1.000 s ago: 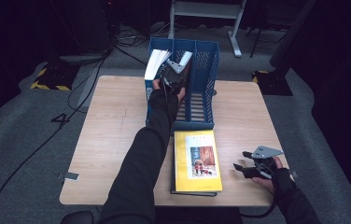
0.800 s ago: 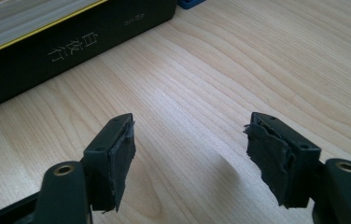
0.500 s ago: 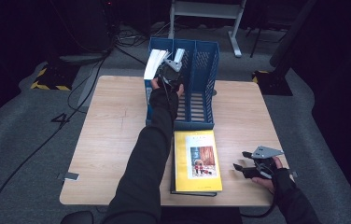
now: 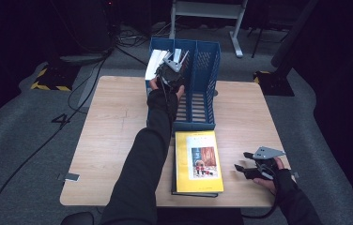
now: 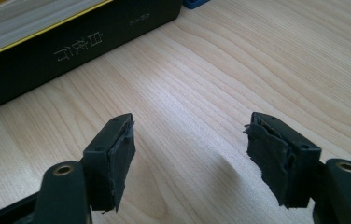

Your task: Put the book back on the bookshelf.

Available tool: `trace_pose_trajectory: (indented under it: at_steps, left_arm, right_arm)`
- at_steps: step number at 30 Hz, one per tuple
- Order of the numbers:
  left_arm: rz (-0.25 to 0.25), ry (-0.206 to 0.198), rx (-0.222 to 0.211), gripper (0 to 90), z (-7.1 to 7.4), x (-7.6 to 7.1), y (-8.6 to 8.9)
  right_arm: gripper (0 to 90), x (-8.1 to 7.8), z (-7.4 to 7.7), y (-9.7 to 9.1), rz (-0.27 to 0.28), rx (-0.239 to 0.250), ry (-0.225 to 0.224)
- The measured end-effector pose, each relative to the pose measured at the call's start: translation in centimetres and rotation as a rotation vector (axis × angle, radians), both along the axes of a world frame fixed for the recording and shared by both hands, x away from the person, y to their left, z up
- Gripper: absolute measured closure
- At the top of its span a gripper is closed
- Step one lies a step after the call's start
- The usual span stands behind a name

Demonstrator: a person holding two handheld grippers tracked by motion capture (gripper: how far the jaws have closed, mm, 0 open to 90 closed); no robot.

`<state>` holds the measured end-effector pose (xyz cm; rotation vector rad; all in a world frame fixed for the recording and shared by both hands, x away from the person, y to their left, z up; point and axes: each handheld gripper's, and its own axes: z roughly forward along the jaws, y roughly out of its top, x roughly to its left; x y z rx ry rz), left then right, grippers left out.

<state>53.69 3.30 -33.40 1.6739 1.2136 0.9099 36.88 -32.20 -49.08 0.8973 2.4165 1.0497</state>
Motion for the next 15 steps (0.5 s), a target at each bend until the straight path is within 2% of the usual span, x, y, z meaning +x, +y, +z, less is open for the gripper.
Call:
trace_pose_trajectory:
  at_steps: [2,15]
  left_arm:
    - [-0.019,0.009,0.013,59.6,0.1,-0.5,0.2]
    - [-0.133,0.025,0.036,53.4,0.2,-3.5,1.3]
  right_arm:
    - [32.6,0.0,0.0,0.0,-0.001,0.001,-0.002]
    - [32.5,0.0,0.1,0.0,-0.008,-0.002,-0.004]
